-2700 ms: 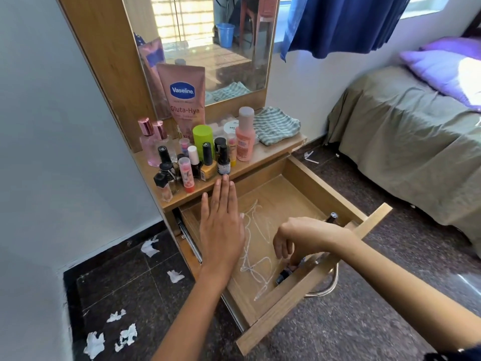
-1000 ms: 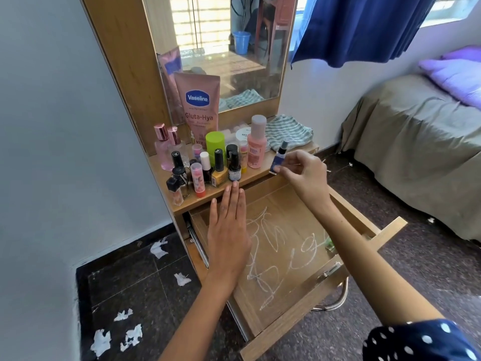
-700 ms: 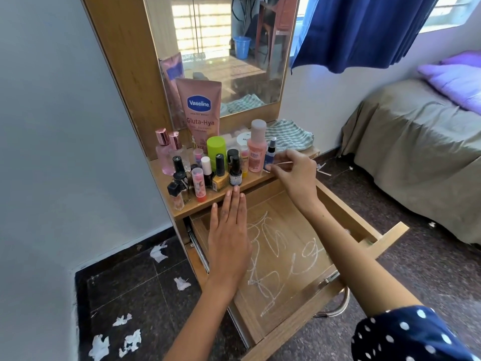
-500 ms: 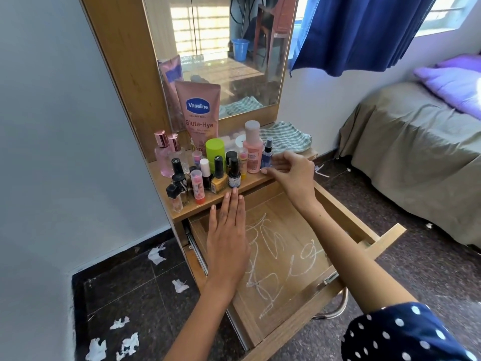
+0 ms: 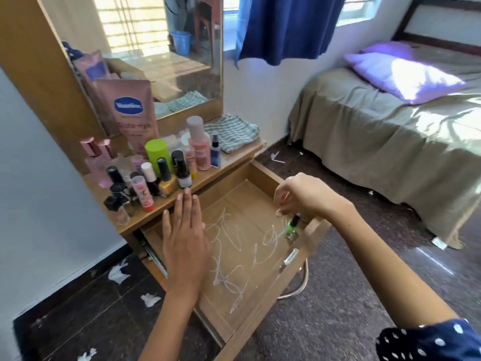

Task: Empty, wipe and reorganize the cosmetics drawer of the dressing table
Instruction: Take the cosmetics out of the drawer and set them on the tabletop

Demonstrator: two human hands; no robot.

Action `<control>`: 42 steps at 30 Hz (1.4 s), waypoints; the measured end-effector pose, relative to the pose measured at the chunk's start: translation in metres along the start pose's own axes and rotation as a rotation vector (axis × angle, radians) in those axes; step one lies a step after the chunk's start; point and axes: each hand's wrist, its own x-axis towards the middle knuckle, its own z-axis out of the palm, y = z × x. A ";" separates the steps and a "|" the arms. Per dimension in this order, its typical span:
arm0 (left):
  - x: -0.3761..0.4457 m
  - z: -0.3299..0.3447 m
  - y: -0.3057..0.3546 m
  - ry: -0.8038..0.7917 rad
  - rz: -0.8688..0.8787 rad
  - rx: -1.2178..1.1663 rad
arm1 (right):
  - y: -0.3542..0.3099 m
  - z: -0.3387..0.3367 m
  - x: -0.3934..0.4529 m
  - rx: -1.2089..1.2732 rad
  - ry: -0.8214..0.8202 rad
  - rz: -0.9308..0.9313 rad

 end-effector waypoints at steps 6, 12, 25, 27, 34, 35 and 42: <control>0.000 -0.002 -0.001 0.001 -0.007 -0.033 | 0.000 0.025 -0.012 -0.127 -0.086 0.140; 0.000 -0.003 0.000 0.011 -0.011 -0.025 | -0.016 0.033 -0.004 -0.033 0.019 0.120; -0.001 0.004 -0.001 0.028 -0.024 0.032 | -0.112 -0.005 0.042 0.648 0.569 -0.113; -0.002 0.005 -0.001 0.043 -0.012 0.020 | -0.122 -0.006 0.045 0.648 0.600 -0.138; -0.004 0.004 -0.001 0.057 0.032 0.000 | -0.136 0.004 0.056 0.542 0.642 -0.117; -0.004 0.003 -0.001 0.061 0.038 0.000 | -0.137 0.006 0.057 0.542 0.655 -0.115; 0.000 0.003 0.001 0.048 0.069 0.060 | -0.131 0.021 0.055 0.650 0.688 -0.094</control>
